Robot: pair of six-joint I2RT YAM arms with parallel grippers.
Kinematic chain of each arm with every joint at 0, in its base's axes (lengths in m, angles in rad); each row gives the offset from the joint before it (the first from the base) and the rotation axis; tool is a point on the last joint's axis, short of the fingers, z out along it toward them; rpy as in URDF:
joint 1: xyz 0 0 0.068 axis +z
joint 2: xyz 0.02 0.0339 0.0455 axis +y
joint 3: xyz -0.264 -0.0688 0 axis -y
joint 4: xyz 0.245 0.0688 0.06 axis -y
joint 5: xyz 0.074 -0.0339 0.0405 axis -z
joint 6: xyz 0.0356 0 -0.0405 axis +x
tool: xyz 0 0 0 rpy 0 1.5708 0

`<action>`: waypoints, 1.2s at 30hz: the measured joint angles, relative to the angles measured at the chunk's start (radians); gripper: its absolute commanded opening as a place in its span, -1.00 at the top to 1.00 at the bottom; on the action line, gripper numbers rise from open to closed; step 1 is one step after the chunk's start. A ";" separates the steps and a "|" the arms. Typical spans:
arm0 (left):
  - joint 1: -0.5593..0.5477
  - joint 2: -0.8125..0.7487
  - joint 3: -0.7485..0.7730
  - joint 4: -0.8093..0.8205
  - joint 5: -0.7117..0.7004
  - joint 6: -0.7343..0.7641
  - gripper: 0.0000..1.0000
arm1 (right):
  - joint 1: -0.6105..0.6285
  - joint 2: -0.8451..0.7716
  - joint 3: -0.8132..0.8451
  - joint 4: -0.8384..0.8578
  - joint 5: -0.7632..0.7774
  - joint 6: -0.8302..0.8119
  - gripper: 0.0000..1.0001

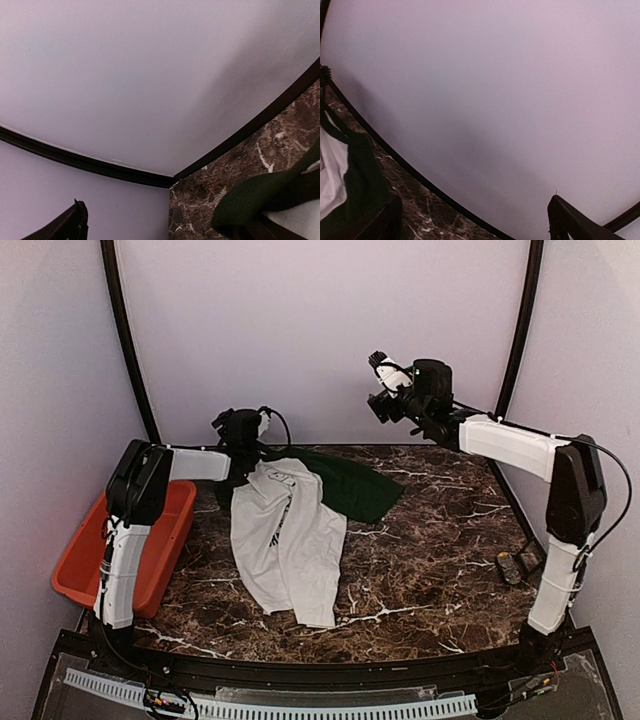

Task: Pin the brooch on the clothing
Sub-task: Flatten out the crumpled clothing at the center of the board.

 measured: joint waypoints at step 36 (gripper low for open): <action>0.009 -0.359 -0.246 -1.115 0.401 -1.155 -0.86 | 0.087 0.618 0.531 -0.689 -0.305 0.605 0.54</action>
